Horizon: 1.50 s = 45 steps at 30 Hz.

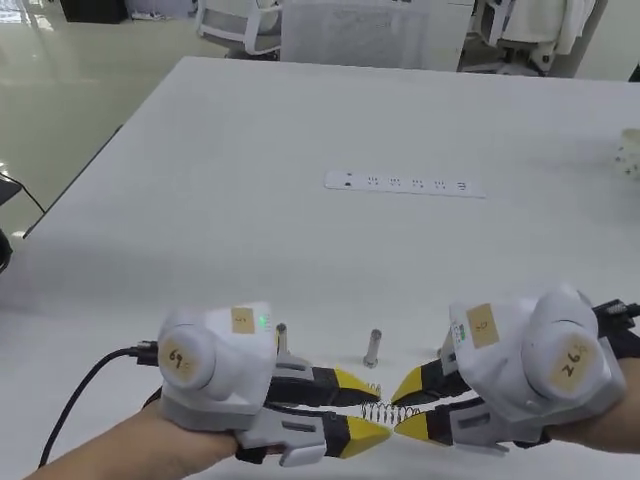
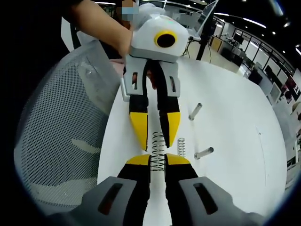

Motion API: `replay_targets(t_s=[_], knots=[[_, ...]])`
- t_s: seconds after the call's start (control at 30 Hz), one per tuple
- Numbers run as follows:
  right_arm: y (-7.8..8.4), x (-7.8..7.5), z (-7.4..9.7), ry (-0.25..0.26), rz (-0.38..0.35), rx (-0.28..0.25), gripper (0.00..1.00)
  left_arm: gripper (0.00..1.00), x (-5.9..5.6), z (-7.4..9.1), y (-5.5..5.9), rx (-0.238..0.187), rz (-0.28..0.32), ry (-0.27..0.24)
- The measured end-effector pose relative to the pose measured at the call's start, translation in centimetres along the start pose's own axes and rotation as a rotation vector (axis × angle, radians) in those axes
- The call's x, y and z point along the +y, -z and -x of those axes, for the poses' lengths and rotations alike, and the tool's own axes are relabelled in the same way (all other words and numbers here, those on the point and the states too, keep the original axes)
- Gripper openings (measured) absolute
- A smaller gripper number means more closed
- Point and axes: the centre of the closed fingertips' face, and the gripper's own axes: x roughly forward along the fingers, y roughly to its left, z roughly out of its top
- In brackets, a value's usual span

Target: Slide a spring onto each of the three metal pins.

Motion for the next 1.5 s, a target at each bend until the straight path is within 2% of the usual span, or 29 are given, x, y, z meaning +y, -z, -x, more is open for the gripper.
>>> replay_targets(t_s=[0.47,0.9,1.1,1.2,1.37,1.5], knots=[[0.1,0.3,0.2,-0.004,-0.011,-0.014,0.08,0.04,-0.1,-0.4,0.2,0.001,-0.010,0.002],[0.4,0.5,0.1,-0.003,-0.023,-0.022,0.08,0.02,-0.5,-0.7,0.3,0.023,-0.065,0.013],[0.3,0.4,0.1,0.001,-0.030,-0.034,0.08,0.02,-0.6,-0.6,0.2,0.026,-0.068,0.019],[0.3,0.4,0.2,-0.001,-0.035,-0.033,0.09,0.02,-0.6,-0.6,0.2,0.025,-0.062,0.022],[0.5,0.4,0.3,0.002,-0.042,-0.031,0.16,0.02,-0.6,-0.6,0.1,0.020,-0.058,0.021],[1.0,0.4,0.5,0.006,-0.055,-0.034,0.16,0.02,-0.6,-0.4,0.0,0.020,-0.057,0.024]])
